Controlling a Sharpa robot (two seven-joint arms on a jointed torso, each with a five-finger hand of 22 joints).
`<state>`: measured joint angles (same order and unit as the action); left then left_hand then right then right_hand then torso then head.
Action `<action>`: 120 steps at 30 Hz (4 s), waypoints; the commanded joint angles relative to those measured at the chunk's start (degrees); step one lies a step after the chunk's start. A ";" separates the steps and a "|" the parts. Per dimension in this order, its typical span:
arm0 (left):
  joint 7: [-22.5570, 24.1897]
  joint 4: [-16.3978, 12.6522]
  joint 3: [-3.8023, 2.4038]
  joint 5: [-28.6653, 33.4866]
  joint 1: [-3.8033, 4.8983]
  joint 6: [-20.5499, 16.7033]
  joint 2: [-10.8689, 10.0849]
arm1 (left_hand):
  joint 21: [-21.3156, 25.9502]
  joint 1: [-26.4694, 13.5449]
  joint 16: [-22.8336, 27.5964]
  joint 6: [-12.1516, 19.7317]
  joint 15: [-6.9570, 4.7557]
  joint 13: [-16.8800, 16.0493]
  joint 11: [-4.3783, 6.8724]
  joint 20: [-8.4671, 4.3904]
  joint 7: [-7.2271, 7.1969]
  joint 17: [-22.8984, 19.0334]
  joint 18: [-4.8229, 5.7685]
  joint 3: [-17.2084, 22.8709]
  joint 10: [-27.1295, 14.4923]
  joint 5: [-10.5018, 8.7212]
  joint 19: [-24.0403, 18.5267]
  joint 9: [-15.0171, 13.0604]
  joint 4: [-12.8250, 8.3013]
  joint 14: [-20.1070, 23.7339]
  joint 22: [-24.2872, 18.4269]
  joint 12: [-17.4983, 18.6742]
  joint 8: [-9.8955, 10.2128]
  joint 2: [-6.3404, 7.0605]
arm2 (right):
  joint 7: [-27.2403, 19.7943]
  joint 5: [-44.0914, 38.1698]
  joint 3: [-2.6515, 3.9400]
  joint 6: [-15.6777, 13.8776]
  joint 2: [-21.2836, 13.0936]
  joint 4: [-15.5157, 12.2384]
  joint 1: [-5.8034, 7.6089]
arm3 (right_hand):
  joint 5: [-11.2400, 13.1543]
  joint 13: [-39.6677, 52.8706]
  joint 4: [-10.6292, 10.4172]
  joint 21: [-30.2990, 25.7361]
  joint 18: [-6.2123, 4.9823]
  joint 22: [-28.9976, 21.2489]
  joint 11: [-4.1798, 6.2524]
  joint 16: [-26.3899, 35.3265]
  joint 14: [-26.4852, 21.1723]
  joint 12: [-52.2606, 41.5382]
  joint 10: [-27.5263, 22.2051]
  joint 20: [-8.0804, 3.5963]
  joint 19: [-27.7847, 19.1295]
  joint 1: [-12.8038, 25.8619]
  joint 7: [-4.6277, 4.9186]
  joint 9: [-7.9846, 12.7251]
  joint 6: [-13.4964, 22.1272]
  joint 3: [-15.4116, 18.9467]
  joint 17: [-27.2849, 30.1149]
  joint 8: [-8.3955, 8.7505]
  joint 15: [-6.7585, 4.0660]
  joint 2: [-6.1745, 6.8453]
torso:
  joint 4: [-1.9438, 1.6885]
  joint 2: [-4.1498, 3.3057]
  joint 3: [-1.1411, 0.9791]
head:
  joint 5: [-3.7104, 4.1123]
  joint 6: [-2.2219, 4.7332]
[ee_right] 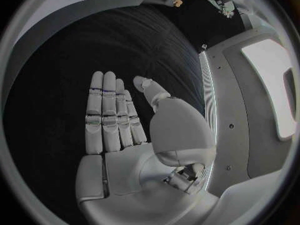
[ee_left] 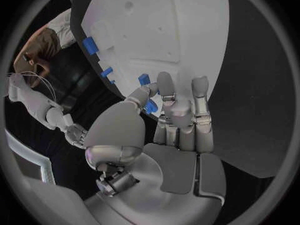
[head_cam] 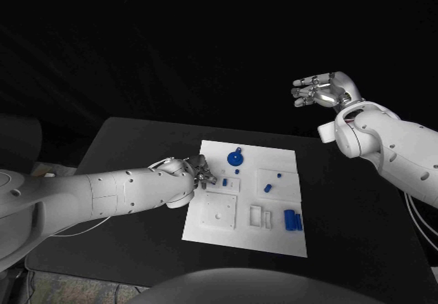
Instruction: Assemble the parts on the task board
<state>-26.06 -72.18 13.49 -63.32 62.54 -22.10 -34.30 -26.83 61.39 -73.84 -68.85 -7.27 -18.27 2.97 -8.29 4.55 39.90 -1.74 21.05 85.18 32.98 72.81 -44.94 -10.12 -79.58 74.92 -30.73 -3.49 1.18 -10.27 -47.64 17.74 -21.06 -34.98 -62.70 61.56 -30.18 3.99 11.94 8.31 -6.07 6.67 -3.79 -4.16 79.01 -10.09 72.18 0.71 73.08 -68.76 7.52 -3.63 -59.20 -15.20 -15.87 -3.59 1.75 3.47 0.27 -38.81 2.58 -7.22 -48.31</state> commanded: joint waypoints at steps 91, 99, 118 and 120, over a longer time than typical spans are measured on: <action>-0.76 1.51 -0.58 3.01 2.50 14.45 1.87 | -4.00 0.64 -4.51 -11.66 -0.26 4.56 2.07 1.07 -7.89 8.24 -0.84 -1.31 1.65 -5.97 -0.12 -18.15 0.93 -2.45 1.01 -8.35 -0.44 -3.52 | 0.11 -0.61 0.02 2.30 1.20 1.34 -0.29 | -2.64 -0.08 0.41 0.86 0.84 -1.47 -0.01 0.26 -0.75 0.11 -0.73 0.15 -0.72 0.91 0.32 -0.04 -0.21 -1.25 0.37 0.03 0.12 -0.11 | -0.10 -0.11 -0.01 | -0.15 -0.60; -1.58 2.97 -1.43 6.11 4.00 19.61 2.71 | -3.77 0.96 -4.33 -11.23 -0.15 4.77 2.04 1.26 -7.80 7.91 -0.90 -1.53 1.64 -7.46 -0.36 -18.22 1.12 -2.15 0.99 -8.09 -0.44 -3.86 | 0.15 -0.61 0.02 2.46 1.39 1.55 -0.43 | -2.67 -0.08 0.41 0.88 0.84 -1.52 -0.02 0.27 -0.78 0.11 -0.76 0.17 -0.77 0.95 0.33 -0.04 -0.19 -1.29 0.39 0.03 0.14 -0.14 | -0.10 -0.09 -0.02 | -0.16 -0.73; -4.72 11.35 -2.22 10.45 6.50 33.85 6.85 | -3.66 1.66 -4.46 -10.83 0.01 4.89 1.98 1.24 -7.66 8.13 -0.73 -1.58 1.65 -7.21 -0.59 -18.36 0.37 -1.94 1.06 -7.85 -0.45 -3.91 | 0.27 -0.61 0.02 2.94 1.89 1.96 -0.69 | -2.66 -0.09 0.47 0.95 0.84 -1.63 -0.07 0.26 -0.82 0.12 -0.87 0.19 -0.84 0.93 0.36 -0.04 -0.16 -1.34 0.42 0.03 0.16 -0.21 | -0.09 -0.10 0.02 | -0.13 -1.18; -4.82 12.19 -2.23 10.47 6.62 34.24 7.23 | -3.66 1.66 -4.46 -10.83 0.01 4.89 1.98 1.24 -7.66 8.13 -0.73 -1.58 1.65 -7.21 -0.59 -18.36 0.37 -1.94 1.06 -7.85 -0.45 -3.91 | 0.27 -0.61 0.02 2.96 1.93 1.97 -0.69 | -2.64 -0.08 0.52 0.95 0.84 -1.68 -0.07 0.27 -0.87 0.11 -0.89 0.21 -0.90 0.91 0.36 -0.04 -0.16 -1.36 0.44 0.03 0.17 -0.21 | -0.12 -0.08 0.00 | -0.16 -1.21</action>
<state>-29.98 -60.46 11.30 -54.30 69.01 7.97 -27.37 -30.82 60.93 -78.31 -68.90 -7.04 -13.42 3.35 -7.06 4.51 47.98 -1.74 19.57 85.59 25.45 72.39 -62.89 -9.45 -81.79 74.91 -38.70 -3.54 -0.79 -9.80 -47.86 17.73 -19.10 -33.14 -60.73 60.90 -32.62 3.99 12.41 9.08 -5.71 5.03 -3.79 -4.16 78.41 -10.09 71.77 0.93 72.46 -68.32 7.51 -3.63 -59.21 -16.31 -15.52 -3.59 1.93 3.48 0.18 -38.88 2.59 -7.37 -49.42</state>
